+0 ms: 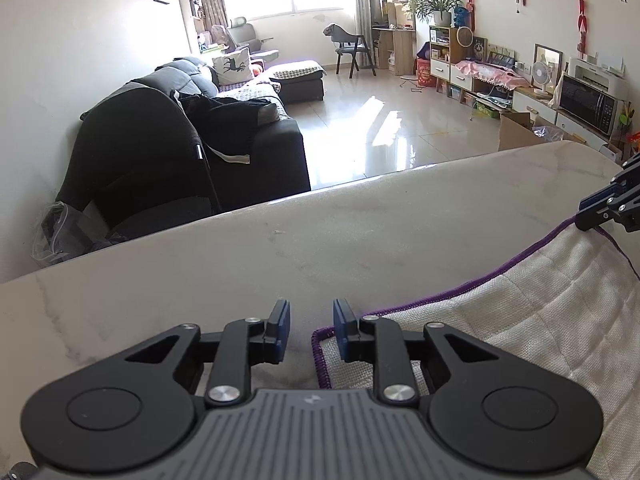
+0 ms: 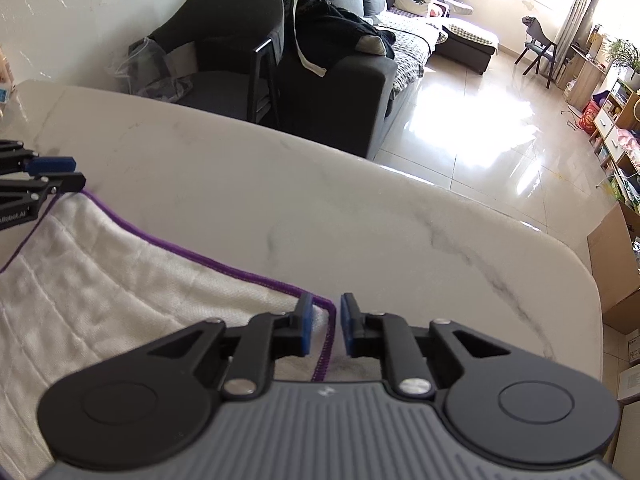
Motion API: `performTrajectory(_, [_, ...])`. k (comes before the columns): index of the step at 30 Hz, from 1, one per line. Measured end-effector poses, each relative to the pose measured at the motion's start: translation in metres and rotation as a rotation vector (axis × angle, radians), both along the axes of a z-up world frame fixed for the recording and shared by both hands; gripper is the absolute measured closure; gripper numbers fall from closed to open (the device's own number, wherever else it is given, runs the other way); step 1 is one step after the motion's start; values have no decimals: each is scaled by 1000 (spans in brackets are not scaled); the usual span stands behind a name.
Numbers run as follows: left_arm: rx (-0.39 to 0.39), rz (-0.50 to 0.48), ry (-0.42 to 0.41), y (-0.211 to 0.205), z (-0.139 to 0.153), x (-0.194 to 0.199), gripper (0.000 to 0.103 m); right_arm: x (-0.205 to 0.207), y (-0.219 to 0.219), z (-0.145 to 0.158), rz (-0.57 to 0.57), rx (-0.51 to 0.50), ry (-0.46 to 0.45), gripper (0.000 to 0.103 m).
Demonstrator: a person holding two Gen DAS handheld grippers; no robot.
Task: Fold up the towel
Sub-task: 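Open both grippers and release the purple edge onto the towel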
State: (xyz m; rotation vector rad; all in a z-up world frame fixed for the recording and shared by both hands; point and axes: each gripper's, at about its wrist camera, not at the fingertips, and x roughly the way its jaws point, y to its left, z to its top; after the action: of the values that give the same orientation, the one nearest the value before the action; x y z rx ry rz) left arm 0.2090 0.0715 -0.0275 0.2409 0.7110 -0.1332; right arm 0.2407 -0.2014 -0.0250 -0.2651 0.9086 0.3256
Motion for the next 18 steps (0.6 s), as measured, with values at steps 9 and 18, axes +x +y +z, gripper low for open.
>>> performTrajectory(9, [1, -66, 10, -3, 8, -21, 22, -24, 9, 11, 69, 17, -4, 29])
performTrajectory(18, [24, -300, -10, -11, 11, -62, 6, -66, 29, 23, 322, 30, -10, 4])
